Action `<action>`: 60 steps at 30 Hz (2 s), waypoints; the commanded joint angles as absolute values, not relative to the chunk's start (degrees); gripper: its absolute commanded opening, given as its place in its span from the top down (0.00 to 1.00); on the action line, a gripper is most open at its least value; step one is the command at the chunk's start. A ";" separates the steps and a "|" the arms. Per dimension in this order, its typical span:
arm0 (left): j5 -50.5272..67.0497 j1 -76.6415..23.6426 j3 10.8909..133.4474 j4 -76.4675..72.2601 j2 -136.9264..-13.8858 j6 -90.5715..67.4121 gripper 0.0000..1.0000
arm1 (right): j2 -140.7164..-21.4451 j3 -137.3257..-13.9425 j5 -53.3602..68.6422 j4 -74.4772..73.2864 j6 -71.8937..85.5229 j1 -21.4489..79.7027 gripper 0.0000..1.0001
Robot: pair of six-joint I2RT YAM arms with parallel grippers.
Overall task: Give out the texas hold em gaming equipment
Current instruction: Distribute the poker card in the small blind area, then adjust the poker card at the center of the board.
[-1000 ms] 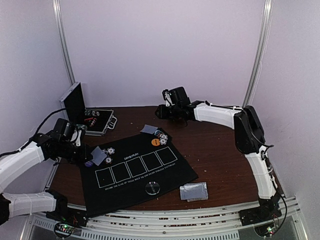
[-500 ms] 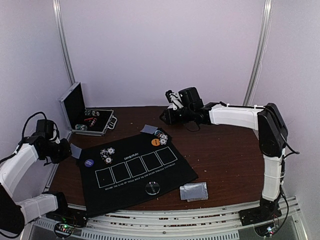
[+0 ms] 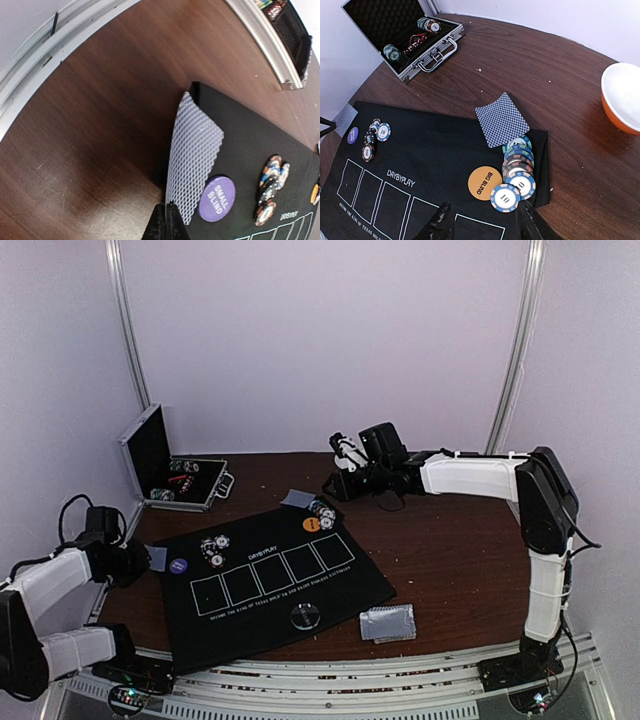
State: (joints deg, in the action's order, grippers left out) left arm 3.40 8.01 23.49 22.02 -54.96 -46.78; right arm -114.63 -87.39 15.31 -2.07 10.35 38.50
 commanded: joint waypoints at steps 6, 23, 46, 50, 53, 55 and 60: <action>-0.76 8.66 21.31 18.11 -58.53 -49.25 0.98 | -110.41 -86.05 16.32 -5.42 9.25 38.23 0.55; -3.21 8.63 24.94 27.29 -50.75 -52.17 0.43 | -105.68 -84.02 14.84 -11.02 6.92 38.23 0.54; 9.09 -57.35 64.18 8.10 -88.92 14.68 0.02 | -88.21 -58.60 15.46 -28.74 14.54 31.36 0.37; 12.58 -62.05 68.34 8.37 -96.94 23.62 0.02 | -85.47 -52.68 19.73 -28.98 15.79 30.29 0.35; 14.02 -65.52 73.13 10.52 -102.32 27.22 0.02 | -84.27 -48.86 23.61 -27.86 16.92 30.06 0.33; 13.99 -67.04 74.94 11.44 -105.26 28.45 0.02 | -83.34 -46.93 25.38 -27.40 17.60 30.08 0.33; 13.95 -70.14 78.55 14.42 -111.10 28.71 0.02 | -81.05 -42.35 28.30 -27.42 18.76 30.06 0.29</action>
State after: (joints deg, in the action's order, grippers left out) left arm 12.60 -68.34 75.18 11.90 -107.94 25.21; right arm -83.53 -44.84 24.29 -26.74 16.99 30.22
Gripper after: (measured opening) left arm 0.983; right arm 0.699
